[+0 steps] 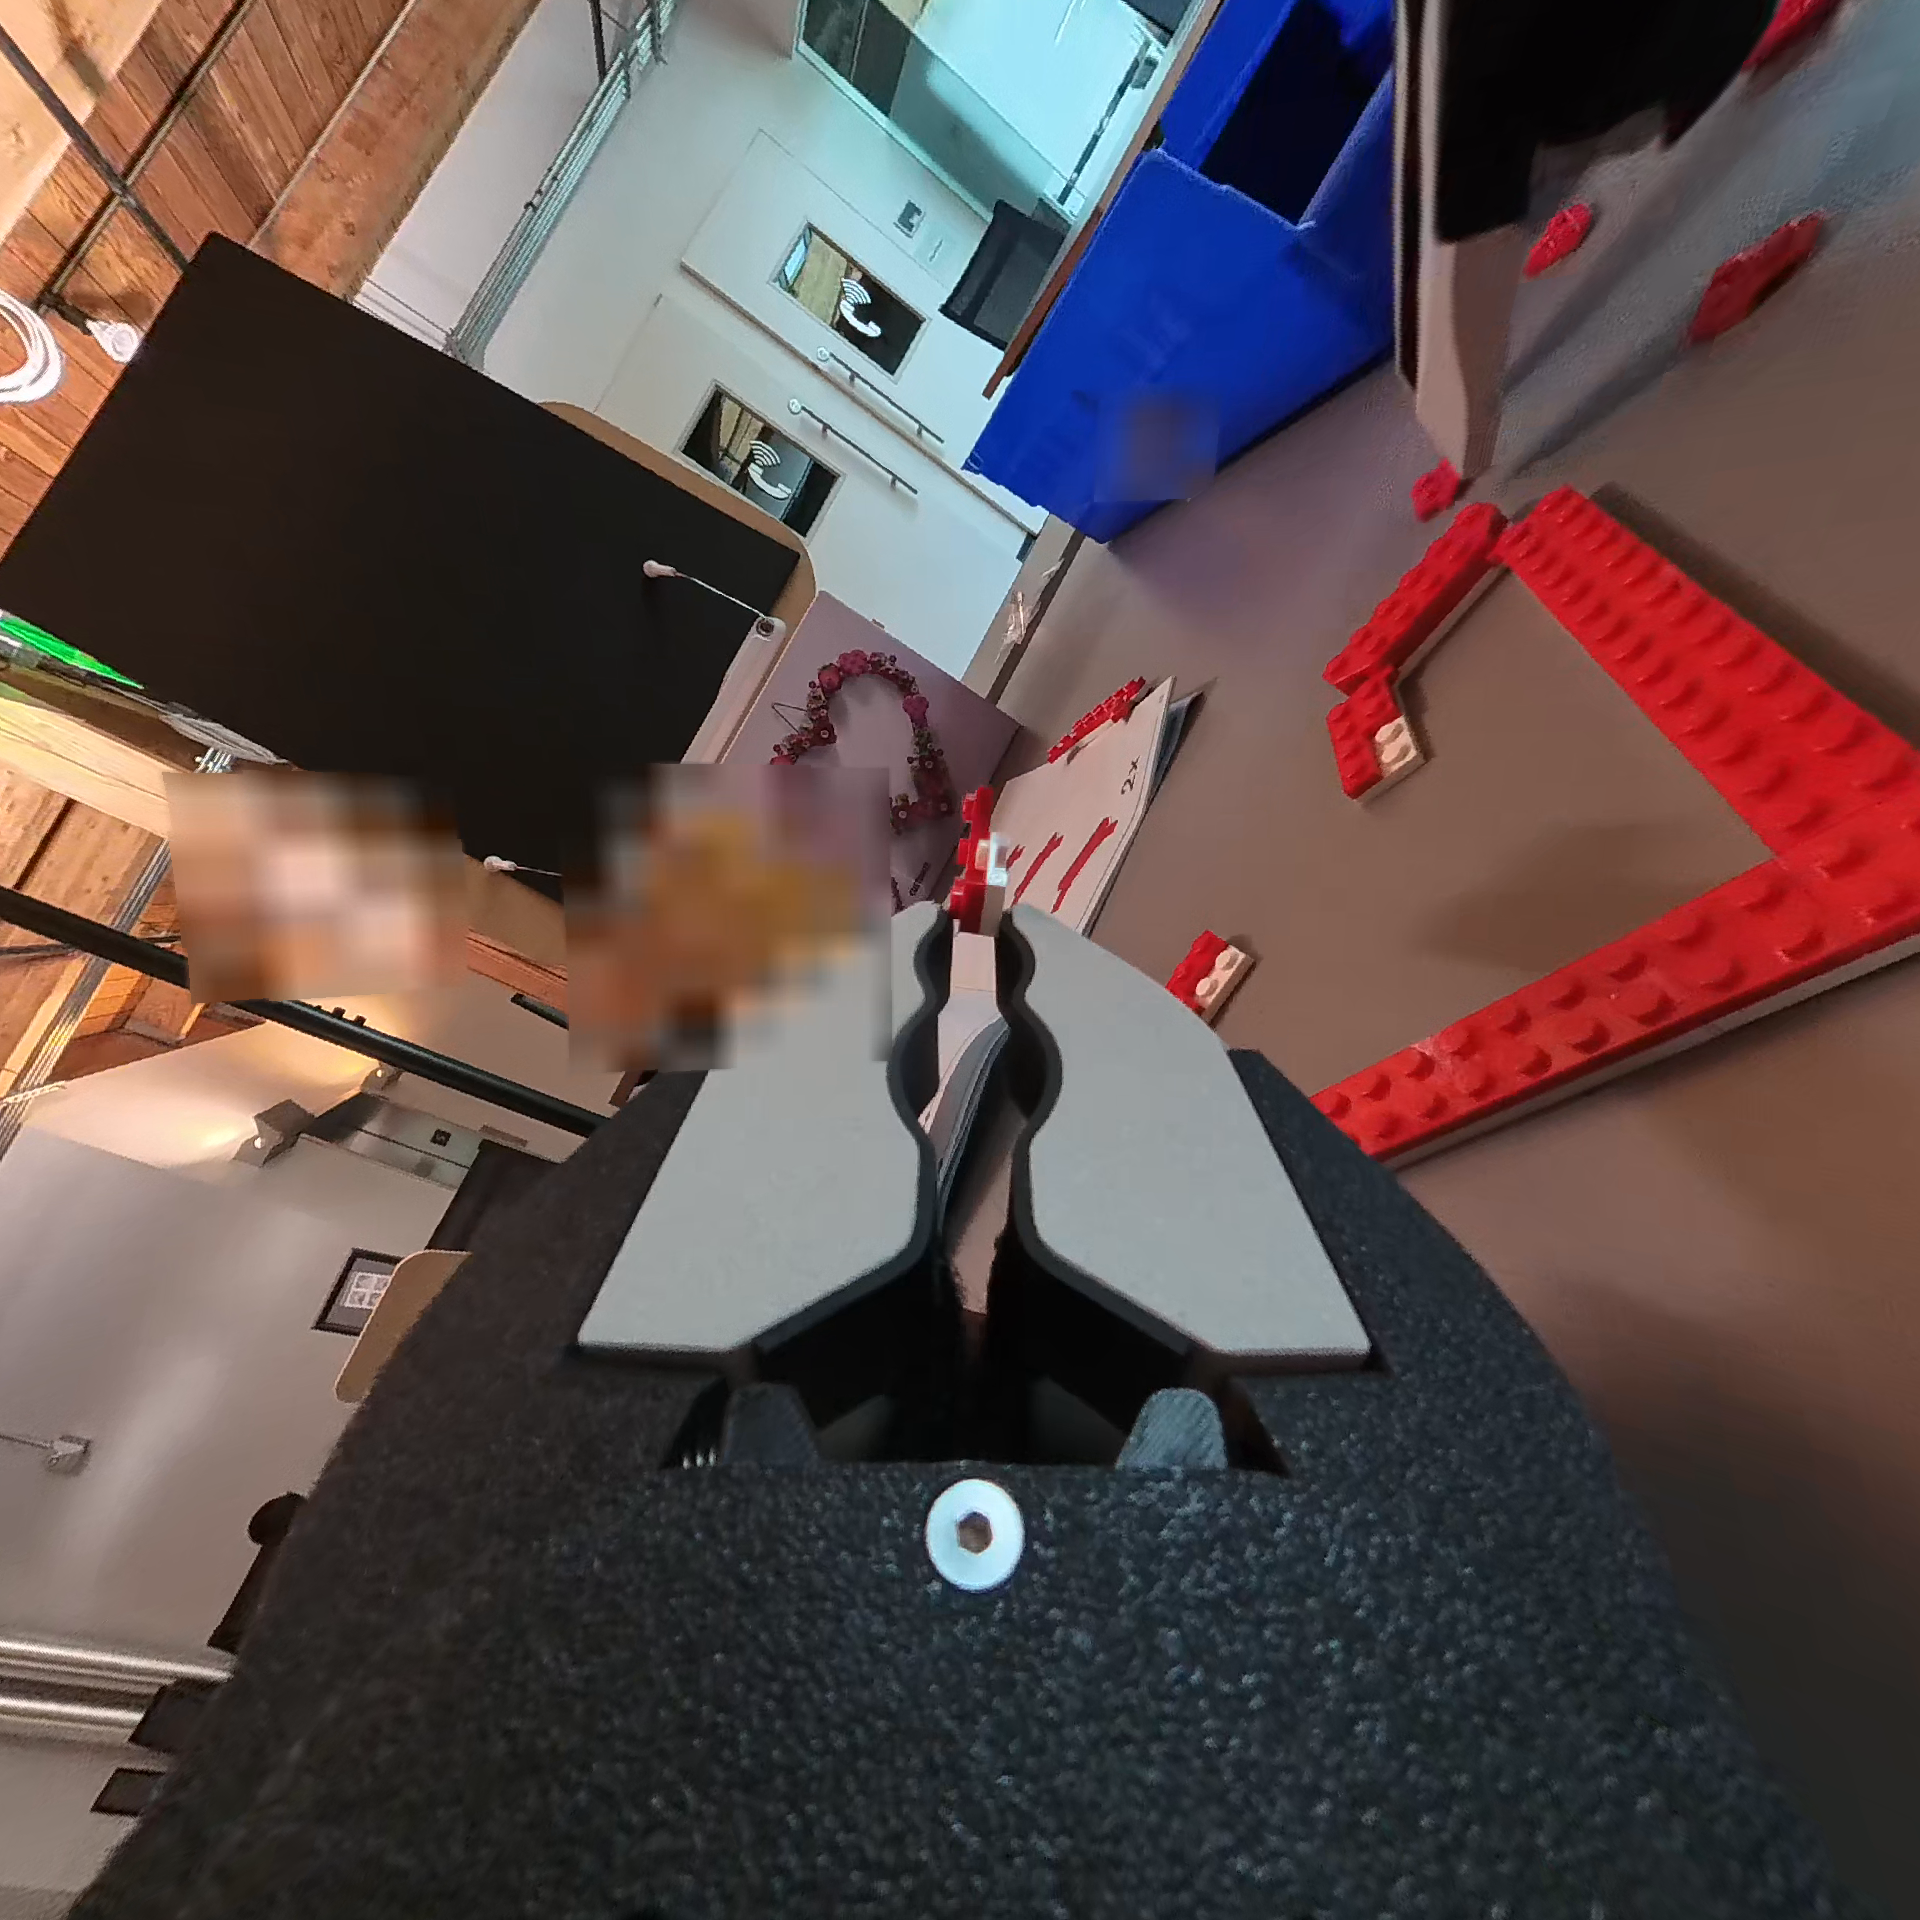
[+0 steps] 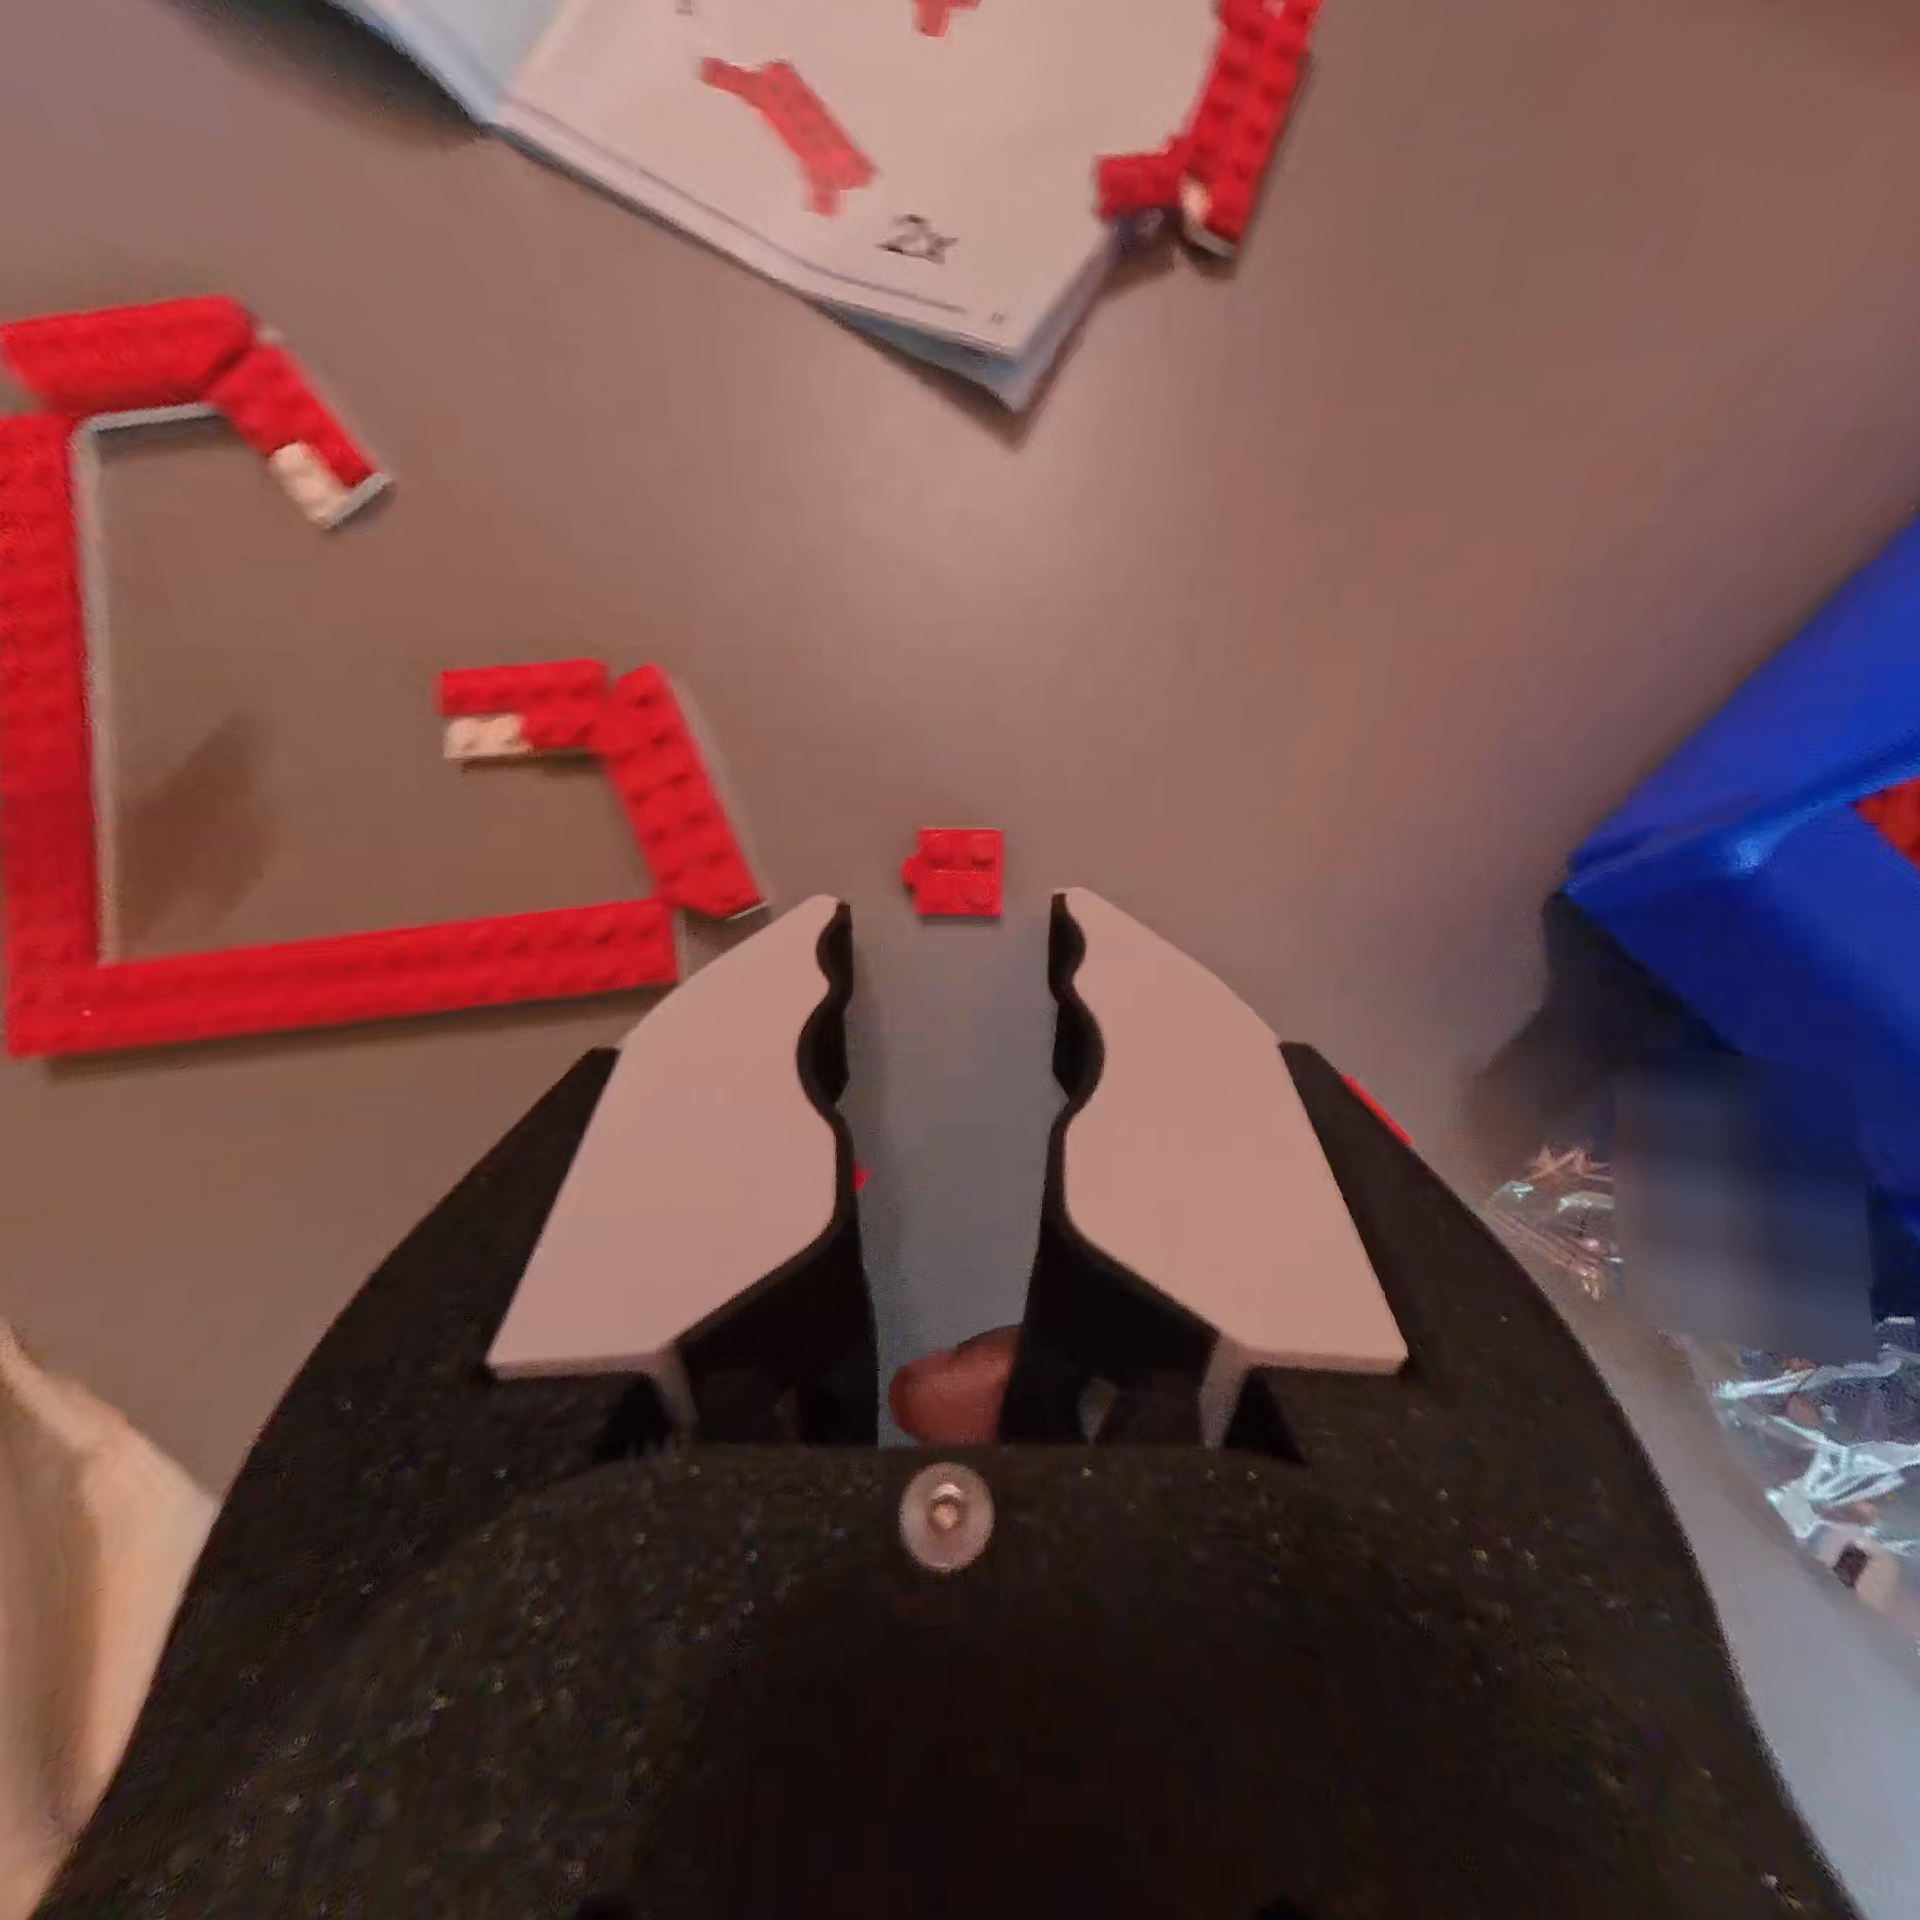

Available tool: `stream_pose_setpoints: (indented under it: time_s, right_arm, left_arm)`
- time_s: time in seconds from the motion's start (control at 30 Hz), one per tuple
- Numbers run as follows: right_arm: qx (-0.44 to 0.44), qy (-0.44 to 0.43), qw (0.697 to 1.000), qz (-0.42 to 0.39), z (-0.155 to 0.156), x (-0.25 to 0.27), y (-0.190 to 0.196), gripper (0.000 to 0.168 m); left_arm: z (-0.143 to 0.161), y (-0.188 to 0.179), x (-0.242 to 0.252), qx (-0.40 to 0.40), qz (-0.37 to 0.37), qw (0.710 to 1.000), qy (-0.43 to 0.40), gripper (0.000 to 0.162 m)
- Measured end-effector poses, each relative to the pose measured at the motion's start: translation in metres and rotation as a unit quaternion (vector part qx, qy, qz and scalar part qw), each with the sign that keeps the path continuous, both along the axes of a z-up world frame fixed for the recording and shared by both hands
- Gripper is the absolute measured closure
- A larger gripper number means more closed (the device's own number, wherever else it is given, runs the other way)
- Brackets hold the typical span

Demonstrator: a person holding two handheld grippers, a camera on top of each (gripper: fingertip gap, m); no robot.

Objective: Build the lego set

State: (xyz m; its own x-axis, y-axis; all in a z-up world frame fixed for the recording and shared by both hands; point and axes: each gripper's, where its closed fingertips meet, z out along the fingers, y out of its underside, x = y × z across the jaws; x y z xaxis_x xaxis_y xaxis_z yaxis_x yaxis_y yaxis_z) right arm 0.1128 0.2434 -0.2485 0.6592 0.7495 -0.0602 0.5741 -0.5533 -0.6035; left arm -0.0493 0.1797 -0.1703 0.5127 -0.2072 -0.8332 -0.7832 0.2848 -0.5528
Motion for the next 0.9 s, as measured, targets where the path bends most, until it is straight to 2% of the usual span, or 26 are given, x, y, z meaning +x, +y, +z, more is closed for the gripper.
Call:
stream_pose_setpoints:
  time_s: [0.1, 0.23, 0.37, 0.53, 0.63, 0.73, 0.8, 0.9]
  right_arm:
    - [0.055, -0.011, 0.994, 0.096, 0.016, -0.002, -0.009, 0.135]
    - [0.115, -0.05, 0.964, 0.237, 0.016, 0.002, 0.002, 0.149]
    - [0.084, -0.029, 0.933, 0.348, 0.007, -0.013, -0.005, 0.15]
    - [0.062, -0.081, 0.903, 0.417, 0.002, -0.009, -0.002, 0.143]
    - [0.053, -0.135, 0.887, 0.438, -0.004, -0.004, 0.003, 0.143]
    - [0.039, -0.143, 0.891, 0.429, -0.005, -0.005, 0.006, 0.149]
    - [0.036, -0.132, 0.904, 0.405, -0.005, -0.006, 0.006, 0.151]
    - [0.025, -0.126, 0.937, 0.325, -0.005, -0.004, 0.006, 0.151]
  left_arm:
    - [0.0, 0.0, 0.001, -0.001, -0.004, 1.0, -0.001, 0.155]
    - [-0.001, 0.0, 0.001, -0.001, -0.006, 1.0, 0.002, 0.155]
    - [-0.003, 0.0, 0.003, -0.001, -0.009, 1.0, 0.013, 0.155]
    - [-0.004, 0.0, 0.005, 0.001, -0.014, 1.0, 0.017, 0.155]
    - [-0.004, 0.0, 0.004, 0.001, -0.013, 1.0, 0.016, 0.155]
    - [-0.003, 0.0, 0.004, 0.003, -0.012, 1.0, 0.017, 0.155]
    - [-0.003, 0.0, 0.003, 0.003, -0.011, 1.0, 0.015, 0.155]
    - [-0.002, -0.001, 0.002, 0.004, -0.011, 1.0, 0.012, 0.155]
